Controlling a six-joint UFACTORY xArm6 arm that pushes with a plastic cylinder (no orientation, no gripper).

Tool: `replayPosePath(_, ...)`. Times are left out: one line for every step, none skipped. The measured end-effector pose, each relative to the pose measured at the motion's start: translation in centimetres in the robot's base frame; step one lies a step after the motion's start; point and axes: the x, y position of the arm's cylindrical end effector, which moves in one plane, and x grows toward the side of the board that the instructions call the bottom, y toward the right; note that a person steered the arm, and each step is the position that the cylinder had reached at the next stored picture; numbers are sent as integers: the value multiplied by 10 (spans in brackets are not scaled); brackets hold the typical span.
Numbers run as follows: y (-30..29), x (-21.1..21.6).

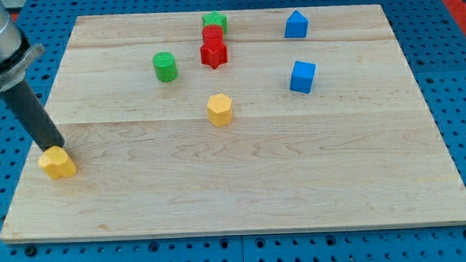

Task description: Move your arm towards center

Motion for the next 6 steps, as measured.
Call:
replayPosePath(0, 22)
replayPosePath(0, 37)
replayPosePath(2, 18)
replayPosePath(18, -16)
replayPosePath(71, -18)
replayPosePath(83, -19)
